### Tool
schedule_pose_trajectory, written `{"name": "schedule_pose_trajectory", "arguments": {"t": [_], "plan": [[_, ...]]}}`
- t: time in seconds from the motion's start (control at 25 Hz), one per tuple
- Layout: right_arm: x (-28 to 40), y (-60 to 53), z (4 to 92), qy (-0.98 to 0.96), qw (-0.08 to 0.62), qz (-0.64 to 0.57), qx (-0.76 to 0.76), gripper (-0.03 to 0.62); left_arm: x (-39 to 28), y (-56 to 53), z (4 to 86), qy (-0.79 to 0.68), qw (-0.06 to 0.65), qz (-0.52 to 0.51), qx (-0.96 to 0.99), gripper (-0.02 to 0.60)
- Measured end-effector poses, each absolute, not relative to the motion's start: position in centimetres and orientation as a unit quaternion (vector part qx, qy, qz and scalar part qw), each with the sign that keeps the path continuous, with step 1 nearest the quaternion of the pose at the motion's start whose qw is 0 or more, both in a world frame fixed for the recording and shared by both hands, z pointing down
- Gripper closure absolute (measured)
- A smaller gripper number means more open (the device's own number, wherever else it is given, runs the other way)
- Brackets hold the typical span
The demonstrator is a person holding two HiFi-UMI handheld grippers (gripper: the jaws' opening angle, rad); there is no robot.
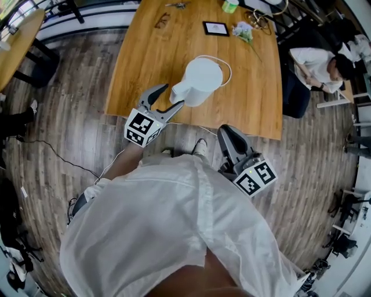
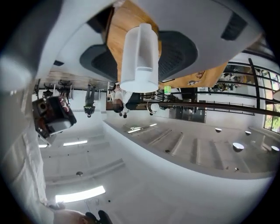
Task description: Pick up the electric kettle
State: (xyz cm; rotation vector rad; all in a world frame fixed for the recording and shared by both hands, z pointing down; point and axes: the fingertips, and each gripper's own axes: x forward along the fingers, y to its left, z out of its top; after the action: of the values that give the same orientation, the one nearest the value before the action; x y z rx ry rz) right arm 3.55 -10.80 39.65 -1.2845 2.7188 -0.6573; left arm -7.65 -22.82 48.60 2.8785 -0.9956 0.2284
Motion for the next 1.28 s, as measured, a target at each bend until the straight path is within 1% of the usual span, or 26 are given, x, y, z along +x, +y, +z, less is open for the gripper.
{"name": "schedule_pose_trajectory", "arguments": {"t": [0.16,0.28,0.36,0.48,0.6,0.84,0.88,0.96,1.0,1.28], "plan": [[3.8,-10.8,39.9,0.88,0.028,-0.216,-0.422,0.577,-6.8,-24.1,52.1,-0.354,0.035,0.108,0.928,0.302],[4.2,-10.7,40.1,0.875,0.029,-0.219,-0.43,0.577,-6.5,-24.7,53.3,-0.362,0.022,0.121,0.924,0.314],[4.5,-10.6,40.2,0.873,0.031,-0.221,-0.435,0.577,-6.5,-25.0,54.2,-0.36,0.014,0.126,0.924,0.334],[4.9,-10.5,40.3,0.87,0.03,-0.222,-0.439,0.577,-6.5,-25.4,55.1,-0.343,0.01,0.109,0.933,0.383],[5.3,-10.7,40.8,0.868,0.028,-0.226,-0.441,0.577,-6.7,-25.8,55.5,-0.316,0.009,0.087,0.945,0.387],[5.7,-11.1,41.5,0.866,0.028,-0.237,-0.439,0.577,-5.4,-25.9,55.0,-0.275,0.013,0.079,0.958,0.387],[5.7,-11.2,41.7,0.867,0.028,-0.237,-0.438,0.577,-5.2,-25.8,55.1,-0.275,0.01,0.084,0.958,0.395],[5.9,-11.5,42.0,0.868,0.026,-0.236,-0.436,0.577,-5.0,-25.9,55.3,-0.278,0.008,0.092,0.956,0.434],[6.2,-11.7,42.3,0.869,0.023,-0.234,-0.436,0.577,-5.1,-26.0,55.1,-0.279,0.011,0.091,0.956,0.44],[9.7,-15.6,44.7,0.871,-0.004,-0.201,-0.448,0.577,-5.0,-26.1,54.7,-0.265,0.024,0.093,0.96,0.442]]}}
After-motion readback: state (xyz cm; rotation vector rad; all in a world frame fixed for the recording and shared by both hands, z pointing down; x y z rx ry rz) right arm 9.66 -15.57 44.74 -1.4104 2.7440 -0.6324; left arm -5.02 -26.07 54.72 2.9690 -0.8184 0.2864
